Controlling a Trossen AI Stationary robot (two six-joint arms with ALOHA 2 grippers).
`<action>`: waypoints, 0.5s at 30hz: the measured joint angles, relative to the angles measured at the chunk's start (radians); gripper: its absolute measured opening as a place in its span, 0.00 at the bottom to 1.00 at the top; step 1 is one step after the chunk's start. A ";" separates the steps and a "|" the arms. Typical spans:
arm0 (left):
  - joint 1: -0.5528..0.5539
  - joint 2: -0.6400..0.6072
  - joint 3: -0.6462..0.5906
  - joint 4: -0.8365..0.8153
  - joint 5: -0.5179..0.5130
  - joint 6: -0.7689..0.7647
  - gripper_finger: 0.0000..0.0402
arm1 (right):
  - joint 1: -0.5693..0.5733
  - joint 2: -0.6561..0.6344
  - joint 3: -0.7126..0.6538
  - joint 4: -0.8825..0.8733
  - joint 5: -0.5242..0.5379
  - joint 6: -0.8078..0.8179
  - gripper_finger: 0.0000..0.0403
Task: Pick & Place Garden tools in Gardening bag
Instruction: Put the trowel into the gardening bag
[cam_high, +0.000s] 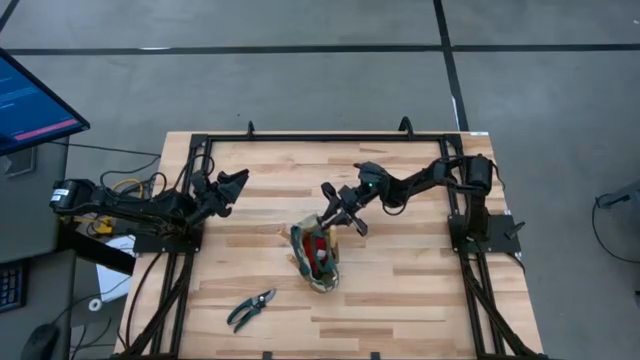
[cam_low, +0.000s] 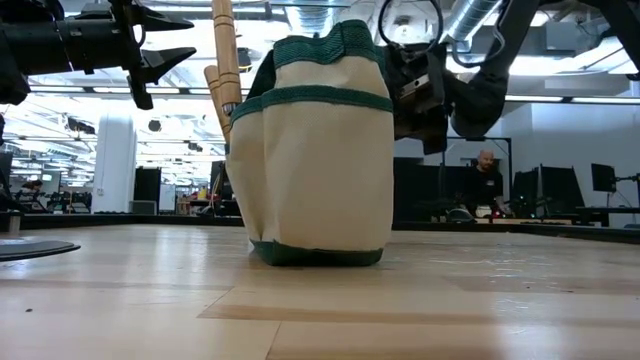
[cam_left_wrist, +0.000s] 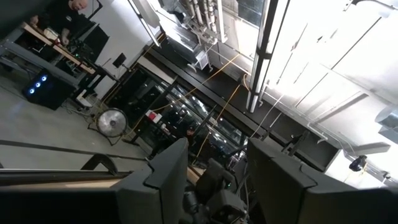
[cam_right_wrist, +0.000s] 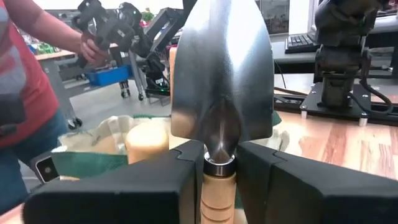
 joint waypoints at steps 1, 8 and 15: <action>0.000 0.000 0.000 0.000 0.000 0.000 0.41 | 0.000 0.000 -0.005 0.001 0.000 -0.005 0.14; 0.000 0.000 0.000 0.000 -0.004 0.000 0.41 | 0.003 0.007 -0.029 -0.006 0.010 -0.015 0.14; 0.000 0.000 0.000 0.000 -0.005 0.000 0.41 | -0.009 -0.014 -0.024 -0.006 0.000 0.059 0.28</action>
